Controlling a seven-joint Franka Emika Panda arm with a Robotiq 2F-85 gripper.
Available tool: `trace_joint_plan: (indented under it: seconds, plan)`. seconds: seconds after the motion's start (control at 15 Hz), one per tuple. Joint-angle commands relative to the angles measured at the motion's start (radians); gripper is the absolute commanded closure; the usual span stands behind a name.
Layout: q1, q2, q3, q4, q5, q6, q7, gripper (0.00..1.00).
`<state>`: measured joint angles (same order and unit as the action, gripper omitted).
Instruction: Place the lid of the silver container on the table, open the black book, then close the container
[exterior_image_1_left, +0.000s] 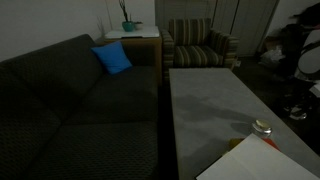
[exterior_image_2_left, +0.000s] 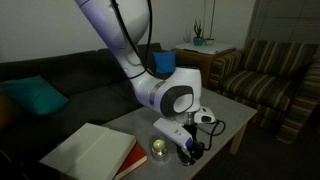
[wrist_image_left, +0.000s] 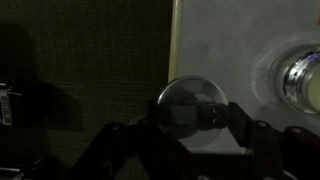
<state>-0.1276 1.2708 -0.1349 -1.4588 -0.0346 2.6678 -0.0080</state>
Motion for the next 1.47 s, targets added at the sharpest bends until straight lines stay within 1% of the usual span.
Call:
trace_joint_plan:
  seconds: [0.0,0.33,0.87,1.4]
  plan:
    - [0.038,-0.067,-0.011,-0.074,-0.023,-0.003,0.000,0.56]
    - [0.081,-0.089,0.002,-0.091,-0.032,-0.006,-0.008,0.56]
    - [0.114,-0.040,0.050,-0.019,-0.028,-0.071,-0.024,0.56]
    - [0.099,0.017,0.102,0.057,-0.027,-0.118,-0.109,0.56]
